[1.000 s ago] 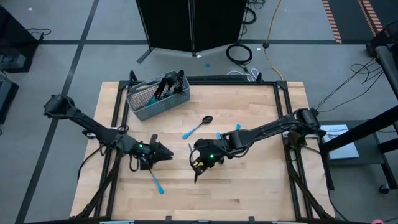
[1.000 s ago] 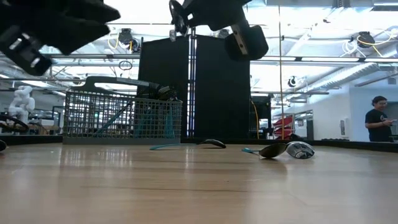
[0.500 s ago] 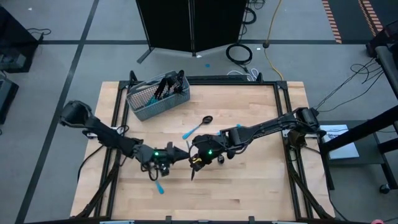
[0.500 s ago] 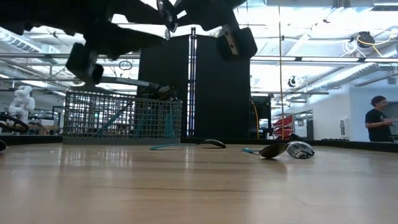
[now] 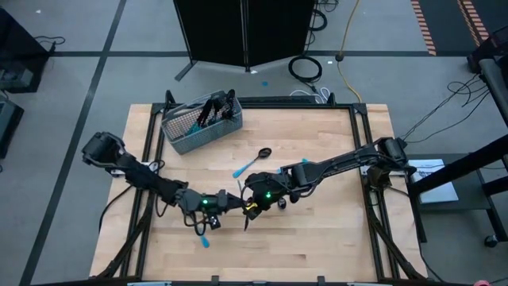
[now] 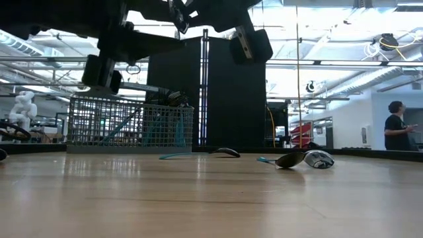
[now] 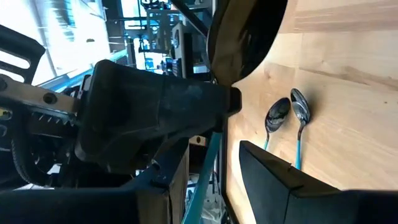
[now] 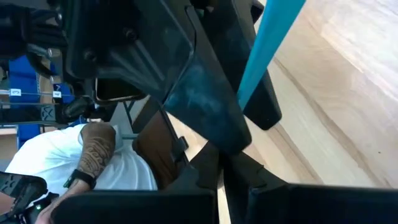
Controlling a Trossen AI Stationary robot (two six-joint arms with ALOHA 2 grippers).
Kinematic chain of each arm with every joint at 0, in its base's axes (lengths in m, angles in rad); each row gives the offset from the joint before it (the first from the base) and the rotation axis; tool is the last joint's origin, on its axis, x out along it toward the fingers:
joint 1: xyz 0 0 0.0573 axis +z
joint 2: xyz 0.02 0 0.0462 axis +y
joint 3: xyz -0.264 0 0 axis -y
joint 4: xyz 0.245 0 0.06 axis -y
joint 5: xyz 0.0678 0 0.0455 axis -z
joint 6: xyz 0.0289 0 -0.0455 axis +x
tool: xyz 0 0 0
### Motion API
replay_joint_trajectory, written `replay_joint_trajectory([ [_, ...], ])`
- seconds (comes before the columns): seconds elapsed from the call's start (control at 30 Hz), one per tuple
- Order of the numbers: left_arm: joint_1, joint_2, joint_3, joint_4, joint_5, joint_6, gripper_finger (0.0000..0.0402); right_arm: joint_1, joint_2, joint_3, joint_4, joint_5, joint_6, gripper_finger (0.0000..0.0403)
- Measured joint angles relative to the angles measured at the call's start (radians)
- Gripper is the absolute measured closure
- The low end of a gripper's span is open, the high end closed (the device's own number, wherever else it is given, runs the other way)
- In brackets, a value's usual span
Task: Sort silverware
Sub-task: Put the blue spoon in the silverware rack
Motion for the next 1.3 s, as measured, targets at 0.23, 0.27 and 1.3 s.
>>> replay_joint_trajectory([
  [0.23, -0.004, 0.004, 0.009, -0.006, 0.0, -0.007, 0.0283, 0.0, 0.0, 0.0, 0.0, 0.005, 0.003, 0.0402],
  [0.27, -0.007, 0.004, 0.009, -0.01, -0.001, -0.007, 0.0292, 0.0, 0.0, 0.0, 0.0, 0.007, 0.003, 0.0402],
  [1.3, -0.03, -0.031, 0.007, -0.031, -0.079, -0.348, 0.0401, -0.004, -0.125, 0.0, -0.327, 0.299, -0.216, 0.0255],
])
